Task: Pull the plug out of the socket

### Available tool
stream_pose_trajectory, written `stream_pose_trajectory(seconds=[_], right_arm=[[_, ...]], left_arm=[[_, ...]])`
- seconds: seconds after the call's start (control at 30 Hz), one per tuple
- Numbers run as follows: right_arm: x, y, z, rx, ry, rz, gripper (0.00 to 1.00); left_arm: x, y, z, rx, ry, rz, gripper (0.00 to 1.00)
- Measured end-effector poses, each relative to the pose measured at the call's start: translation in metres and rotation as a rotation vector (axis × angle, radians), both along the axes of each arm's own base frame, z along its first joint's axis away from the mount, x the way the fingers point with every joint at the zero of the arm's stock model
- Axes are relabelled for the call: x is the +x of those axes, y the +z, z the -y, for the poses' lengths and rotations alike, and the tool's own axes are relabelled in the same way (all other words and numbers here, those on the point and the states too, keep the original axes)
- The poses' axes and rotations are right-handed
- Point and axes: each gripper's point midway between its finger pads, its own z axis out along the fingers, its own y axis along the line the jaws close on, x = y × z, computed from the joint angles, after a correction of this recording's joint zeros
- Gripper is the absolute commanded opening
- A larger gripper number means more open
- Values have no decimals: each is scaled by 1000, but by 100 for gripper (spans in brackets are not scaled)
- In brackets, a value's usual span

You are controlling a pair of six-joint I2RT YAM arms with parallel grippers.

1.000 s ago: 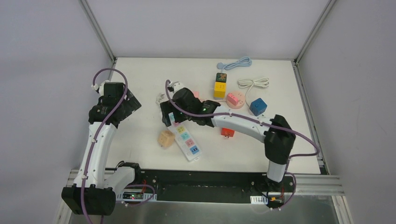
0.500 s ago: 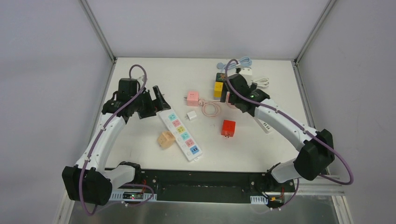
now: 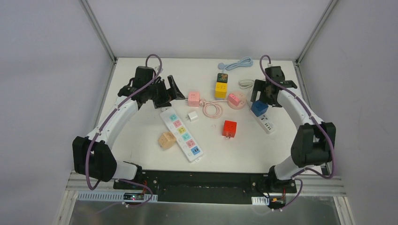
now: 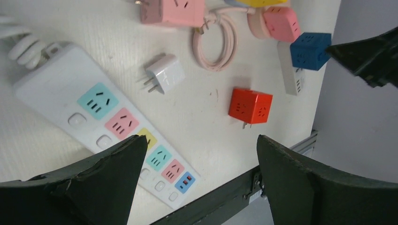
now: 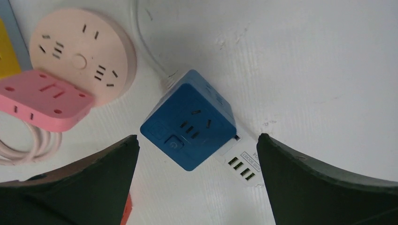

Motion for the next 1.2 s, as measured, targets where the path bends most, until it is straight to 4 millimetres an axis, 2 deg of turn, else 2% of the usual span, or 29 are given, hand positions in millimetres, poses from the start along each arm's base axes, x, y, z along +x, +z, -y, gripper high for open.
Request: stream_pose_trajectory(seconds=[0.1,0.23,0.33,0.43,0.5,0.67,0.8,0.97,1.03,1.2], right_arm=[[0,-26,-10,-4,111,-112,98],[-6,-49,-13,-41,195,-211,98],[-12,-54,-10,-63,233,-253,97],[-9,-58,-9,-76,259,-271,93],[-5,-63,-10,-81,270,-285,86],[-4,-71,-11,-77,287,-313,59],[-4,-71,-16,-48,272,-311,48],[-4,-71,-21,1,163,-300,46],[-4,-72,-24,19,81,-290,41],[-10,-71,-43,40,-145,-262,41]], left_arm=[[19,16,5,-15,10,33,92],[48,32,15,-32,1,54,91],[68,30,23,-42,-8,40,90],[78,19,28,-51,-1,1,90],[82,12,29,-53,4,-20,90],[90,13,32,-66,13,-24,90],[93,17,33,-73,16,-11,89],[91,16,37,-71,10,-10,89],[91,14,38,-67,10,-9,89],[80,-6,37,-50,9,-51,88]])
